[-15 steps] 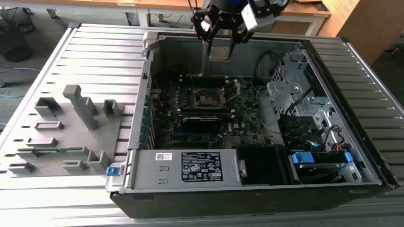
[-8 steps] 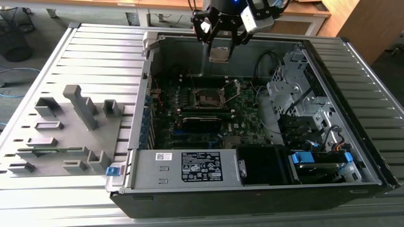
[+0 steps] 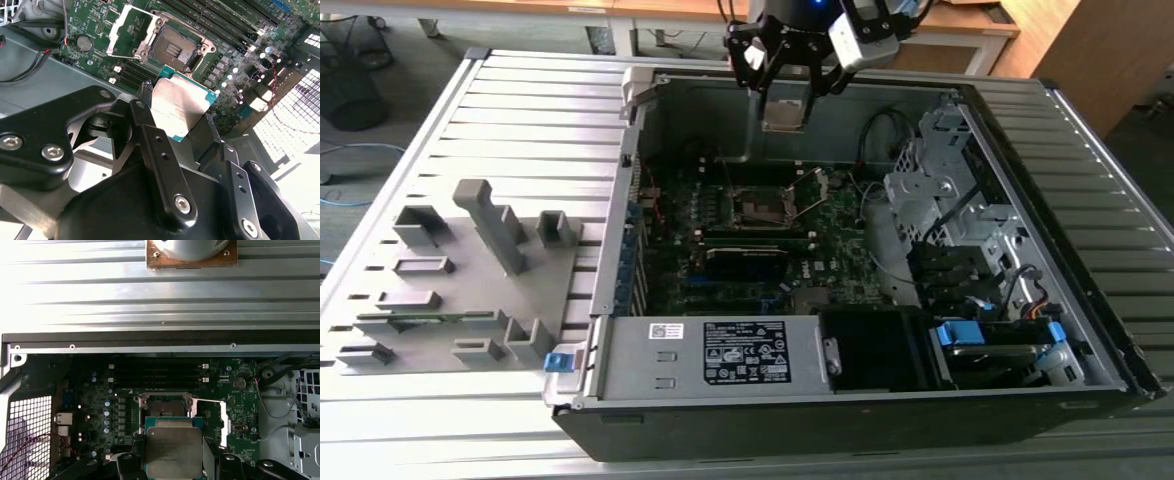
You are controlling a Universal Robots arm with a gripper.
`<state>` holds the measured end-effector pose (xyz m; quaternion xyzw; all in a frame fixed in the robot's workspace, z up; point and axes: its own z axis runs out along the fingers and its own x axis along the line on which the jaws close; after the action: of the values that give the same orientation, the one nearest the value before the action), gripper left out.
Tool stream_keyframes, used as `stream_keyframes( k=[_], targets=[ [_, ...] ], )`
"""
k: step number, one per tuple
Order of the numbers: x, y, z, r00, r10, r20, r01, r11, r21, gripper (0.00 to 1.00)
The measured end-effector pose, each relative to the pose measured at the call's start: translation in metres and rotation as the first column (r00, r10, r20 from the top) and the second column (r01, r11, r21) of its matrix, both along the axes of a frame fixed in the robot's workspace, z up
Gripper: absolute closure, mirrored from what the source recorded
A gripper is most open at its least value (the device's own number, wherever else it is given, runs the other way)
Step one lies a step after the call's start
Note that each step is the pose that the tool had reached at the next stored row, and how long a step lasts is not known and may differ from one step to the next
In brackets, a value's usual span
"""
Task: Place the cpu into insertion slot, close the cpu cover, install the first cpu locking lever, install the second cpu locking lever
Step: 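Place the cpu into insertion slot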
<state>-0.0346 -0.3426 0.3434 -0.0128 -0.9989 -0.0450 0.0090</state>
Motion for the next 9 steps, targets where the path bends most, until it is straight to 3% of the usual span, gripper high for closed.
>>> stream_keyframes(
  k=[9],
  targets=[
    [0.0000, 0.0000, -0.0040, 1.0000, 0.000, -0.0003, 0.000, 1.0000, -0.0006, 0.46]
  ],
)
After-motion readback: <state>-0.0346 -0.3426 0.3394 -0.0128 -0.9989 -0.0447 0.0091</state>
